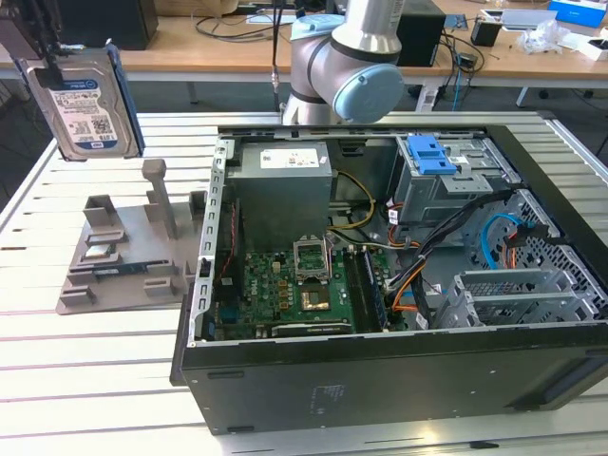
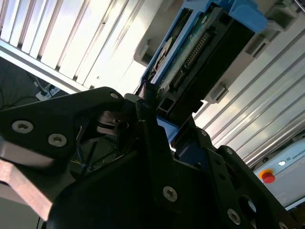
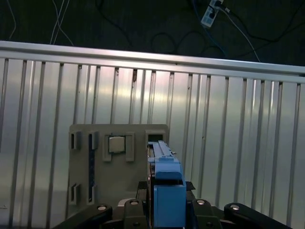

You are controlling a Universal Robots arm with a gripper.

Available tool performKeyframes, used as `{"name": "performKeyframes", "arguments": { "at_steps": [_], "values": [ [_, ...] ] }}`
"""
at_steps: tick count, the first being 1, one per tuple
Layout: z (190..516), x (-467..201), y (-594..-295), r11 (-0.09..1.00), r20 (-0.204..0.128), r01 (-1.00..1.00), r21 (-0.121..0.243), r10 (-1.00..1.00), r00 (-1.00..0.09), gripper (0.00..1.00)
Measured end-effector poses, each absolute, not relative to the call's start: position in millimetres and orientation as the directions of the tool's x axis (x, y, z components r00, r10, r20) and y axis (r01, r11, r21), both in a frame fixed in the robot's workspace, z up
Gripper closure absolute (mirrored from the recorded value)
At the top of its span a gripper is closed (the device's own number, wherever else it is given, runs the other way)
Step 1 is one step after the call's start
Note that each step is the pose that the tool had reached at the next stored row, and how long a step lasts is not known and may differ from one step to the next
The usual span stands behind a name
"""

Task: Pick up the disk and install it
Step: 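Pick up the disk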

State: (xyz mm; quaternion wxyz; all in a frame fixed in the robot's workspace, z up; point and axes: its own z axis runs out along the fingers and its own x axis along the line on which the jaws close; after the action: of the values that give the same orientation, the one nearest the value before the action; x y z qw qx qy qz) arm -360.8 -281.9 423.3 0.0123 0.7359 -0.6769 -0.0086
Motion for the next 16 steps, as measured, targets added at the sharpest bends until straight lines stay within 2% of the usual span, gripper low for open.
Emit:
{"name": "performKeyframes", "arguments": {
  "at_steps": [16],
  "values": [
    [462, -361, -282, -0.083, 0.004, -0.996, 0.030, -0.997, 0.083, 0.64]
  ]
}}
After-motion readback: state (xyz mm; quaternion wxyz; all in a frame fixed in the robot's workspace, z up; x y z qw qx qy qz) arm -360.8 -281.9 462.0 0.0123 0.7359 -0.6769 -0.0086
